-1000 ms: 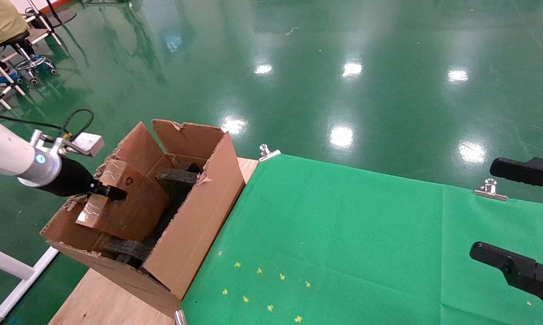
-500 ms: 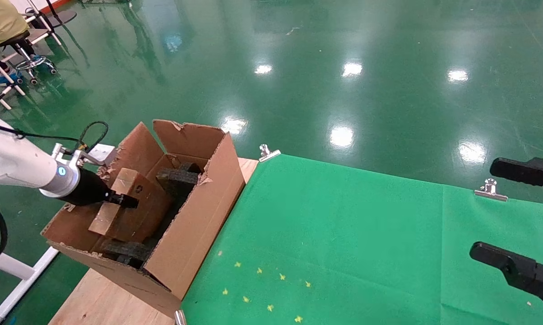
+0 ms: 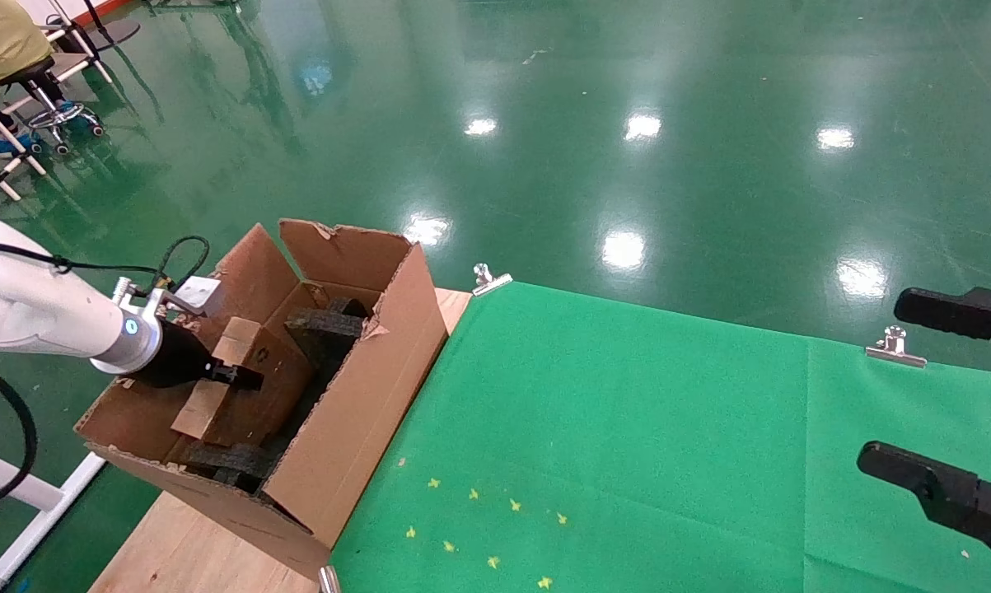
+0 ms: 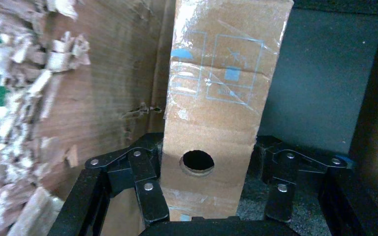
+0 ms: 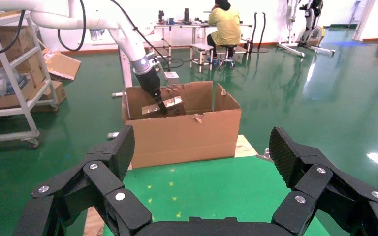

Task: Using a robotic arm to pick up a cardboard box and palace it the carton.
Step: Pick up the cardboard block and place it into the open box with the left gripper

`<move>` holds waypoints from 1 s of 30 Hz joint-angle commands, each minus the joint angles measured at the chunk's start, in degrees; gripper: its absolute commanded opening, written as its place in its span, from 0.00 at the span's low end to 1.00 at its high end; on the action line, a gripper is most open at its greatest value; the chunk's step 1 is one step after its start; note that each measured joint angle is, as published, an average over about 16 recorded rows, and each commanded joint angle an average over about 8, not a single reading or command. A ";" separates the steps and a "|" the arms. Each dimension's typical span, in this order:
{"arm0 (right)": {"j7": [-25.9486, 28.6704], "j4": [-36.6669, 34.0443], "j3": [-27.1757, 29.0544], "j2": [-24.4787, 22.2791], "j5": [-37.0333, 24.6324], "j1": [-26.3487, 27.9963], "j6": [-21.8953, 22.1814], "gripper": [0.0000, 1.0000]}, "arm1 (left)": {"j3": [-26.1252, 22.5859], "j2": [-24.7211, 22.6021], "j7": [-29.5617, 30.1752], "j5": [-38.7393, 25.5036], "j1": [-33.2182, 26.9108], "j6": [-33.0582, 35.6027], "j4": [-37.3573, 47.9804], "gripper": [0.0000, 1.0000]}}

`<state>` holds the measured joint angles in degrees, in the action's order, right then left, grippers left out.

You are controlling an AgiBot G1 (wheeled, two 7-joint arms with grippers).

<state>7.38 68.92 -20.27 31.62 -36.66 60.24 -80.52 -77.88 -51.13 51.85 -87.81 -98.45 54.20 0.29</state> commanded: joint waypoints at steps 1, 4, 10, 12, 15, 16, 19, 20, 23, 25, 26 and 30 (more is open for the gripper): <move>0.00 0.00 0.00 0.00 0.00 0.00 0.00 1.00 | 0.07 -0.16 0.23 0.10 0.40 0.05 -0.01 0.21; 0.00 0.00 0.00 0.00 0.00 -0.01 0.01 1.00 | 0.12 -0.28 0.43 0.18 0.63 -0.21 -0.02 0.58; 0.00 -0.01 0.01 -0.01 0.00 -0.01 0.01 1.00 | 0.14 -0.36 0.53 0.22 0.75 -0.54 -0.02 1.00; 0.00 -0.01 0.00 -0.01 0.00 -0.01 0.01 1.00 | 0.12 -0.34 0.51 0.21 0.73 -0.41 -0.01 1.00; 0.00 -0.01 0.00 -0.01 0.00 -0.01 0.01 1.00 | 0.13 -0.29 0.54 0.23 0.70 -0.25 0.04 1.00; 0.00 -0.01 0.00 -0.01 0.00 -0.01 0.01 1.00 | 0.14 -0.26 0.56 0.24 0.66 -0.17 0.06 1.00; 0.00 -0.01 0.00 -0.01 0.00 -0.01 0.01 1.00 | 0.11 -0.17 0.67 0.22 0.35 0.10 0.16 1.00; 0.00 -0.01 0.00 -0.01 0.00 -0.01 0.01 1.00 | 0.08 -0.13 0.71 0.18 0.18 0.20 0.20 1.00; 0.00 -0.01 0.00 -0.01 0.00 -0.01 0.01 1.00 | -0.06 -0.01 0.79 -0.01 -0.52 0.53 0.30 1.00; 0.00 -0.01 0.00 -0.01 0.00 -0.01 0.01 1.00 | -0.17 0.07 0.81 -0.16 -1.03 0.71 0.36 1.00; 0.00 -0.01 0.00 -0.01 0.00 -0.01 0.01 1.00 | -0.21 0.11 0.82 -0.22 -1.26 0.77 0.39 1.00; 0.00 -0.01 0.00 -0.01 0.00 -0.01 0.01 1.00 | -0.35 0.25 0.83 -0.39 -2.12 0.98 0.47 1.00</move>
<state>7.38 68.91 -20.26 31.62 -36.65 60.22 -80.51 -78.18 -50.90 52.65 -88.15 -100.51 55.16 0.72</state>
